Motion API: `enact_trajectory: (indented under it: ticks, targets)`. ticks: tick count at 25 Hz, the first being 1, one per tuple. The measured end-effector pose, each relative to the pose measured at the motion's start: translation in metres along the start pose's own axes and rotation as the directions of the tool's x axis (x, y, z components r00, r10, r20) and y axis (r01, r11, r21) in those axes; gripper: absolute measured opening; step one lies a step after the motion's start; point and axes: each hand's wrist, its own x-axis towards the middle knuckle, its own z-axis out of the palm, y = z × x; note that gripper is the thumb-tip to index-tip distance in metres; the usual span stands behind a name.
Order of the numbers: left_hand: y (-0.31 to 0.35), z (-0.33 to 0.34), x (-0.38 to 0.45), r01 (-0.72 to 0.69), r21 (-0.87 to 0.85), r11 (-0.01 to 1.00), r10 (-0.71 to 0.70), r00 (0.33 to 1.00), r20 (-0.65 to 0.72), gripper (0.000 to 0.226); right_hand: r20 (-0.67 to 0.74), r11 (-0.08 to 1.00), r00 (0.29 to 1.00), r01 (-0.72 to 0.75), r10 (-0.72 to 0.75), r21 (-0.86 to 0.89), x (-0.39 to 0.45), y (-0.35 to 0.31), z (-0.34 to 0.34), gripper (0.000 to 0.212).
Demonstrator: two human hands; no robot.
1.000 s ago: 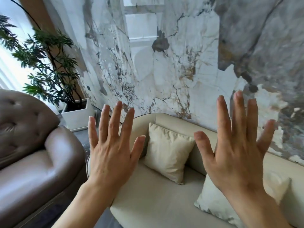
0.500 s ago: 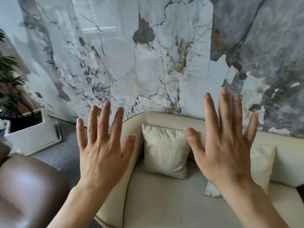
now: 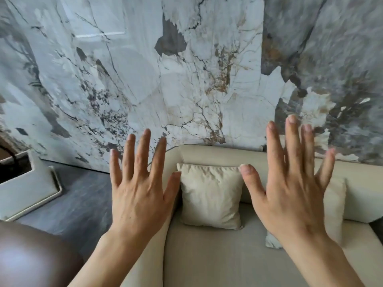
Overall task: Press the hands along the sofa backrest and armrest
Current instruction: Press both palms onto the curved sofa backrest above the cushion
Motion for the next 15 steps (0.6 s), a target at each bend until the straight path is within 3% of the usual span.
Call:
enact_trajectory:
  ticks: [3, 15]
  targets:
    - [-0.002, 0.015, 0.012, 0.010, 0.044, 0.999, -0.010, 1.000, 0.009, 0.065, 0.030, 0.995, 0.999, -0.015, 0.012, 0.096, 0.012, -0.001, 0.027, 0.072]
    - [-0.065, 0.154, 0.087, -0.065, -0.050, 0.997, 0.070, 0.991, 0.118, 0.064, 0.192, 0.994, 0.978, -0.058, 0.076, -0.098, 0.060, -0.042, 0.153, 0.074]
